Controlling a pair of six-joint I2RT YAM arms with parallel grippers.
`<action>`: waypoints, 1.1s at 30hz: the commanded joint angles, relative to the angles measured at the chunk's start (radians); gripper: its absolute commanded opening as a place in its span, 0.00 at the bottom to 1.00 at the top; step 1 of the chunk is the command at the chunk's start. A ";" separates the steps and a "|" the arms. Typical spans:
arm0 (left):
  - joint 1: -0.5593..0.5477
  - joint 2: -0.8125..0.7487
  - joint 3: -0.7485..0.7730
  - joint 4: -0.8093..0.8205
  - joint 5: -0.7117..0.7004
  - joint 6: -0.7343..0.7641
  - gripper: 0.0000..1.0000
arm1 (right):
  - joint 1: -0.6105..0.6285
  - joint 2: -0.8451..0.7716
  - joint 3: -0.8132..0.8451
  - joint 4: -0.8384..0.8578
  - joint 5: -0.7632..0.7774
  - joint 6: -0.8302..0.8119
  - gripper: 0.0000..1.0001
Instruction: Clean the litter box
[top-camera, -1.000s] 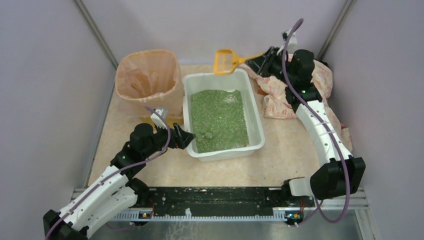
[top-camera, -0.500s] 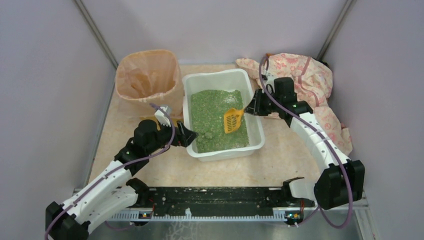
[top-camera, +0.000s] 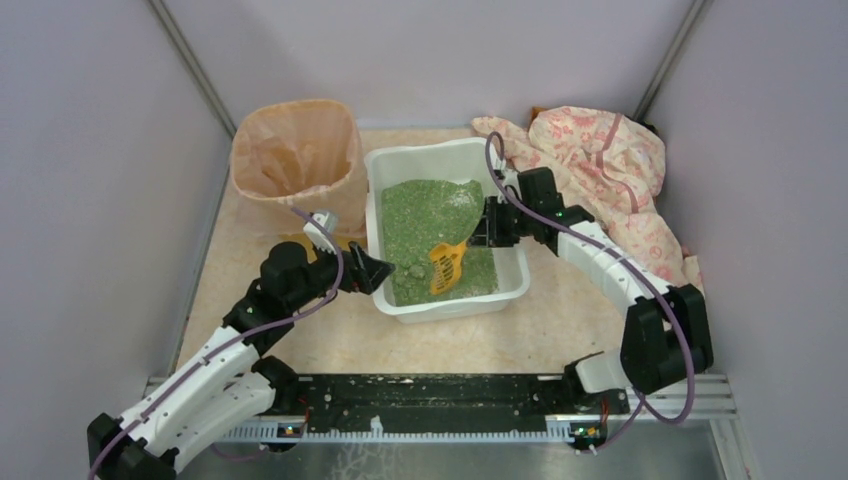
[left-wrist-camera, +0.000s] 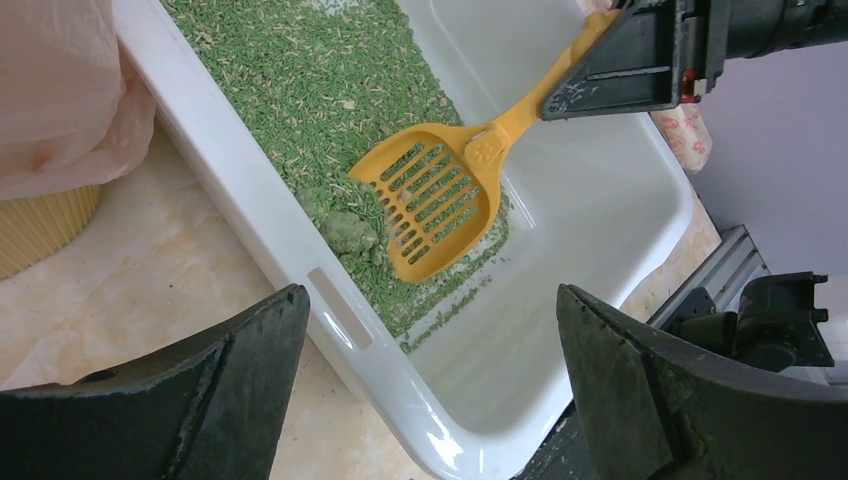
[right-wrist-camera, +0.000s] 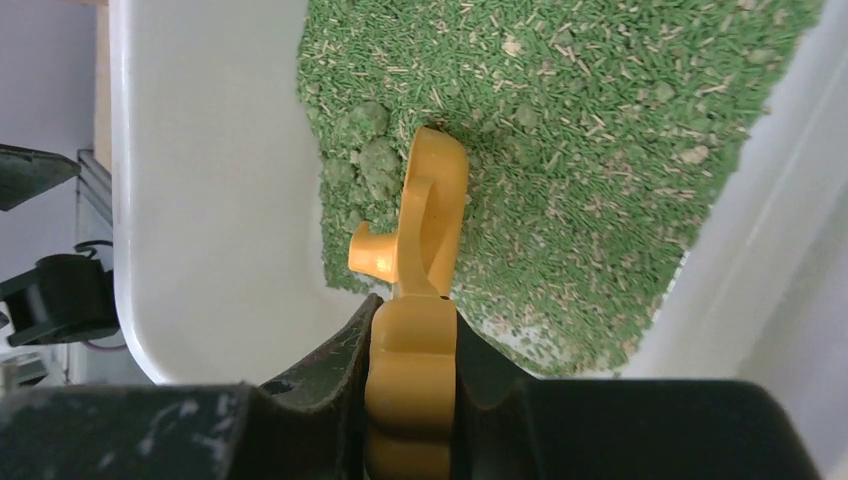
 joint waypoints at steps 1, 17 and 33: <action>-0.003 -0.019 0.032 -0.005 -0.010 0.020 0.99 | 0.012 0.057 -0.058 0.208 -0.138 0.093 0.00; -0.002 -0.021 0.030 -0.010 -0.015 0.002 0.99 | 0.053 0.199 -0.210 0.789 -0.394 0.467 0.00; -0.002 -0.021 0.033 -0.012 -0.011 0.002 0.99 | 0.028 0.171 -0.222 0.959 -0.450 0.610 0.00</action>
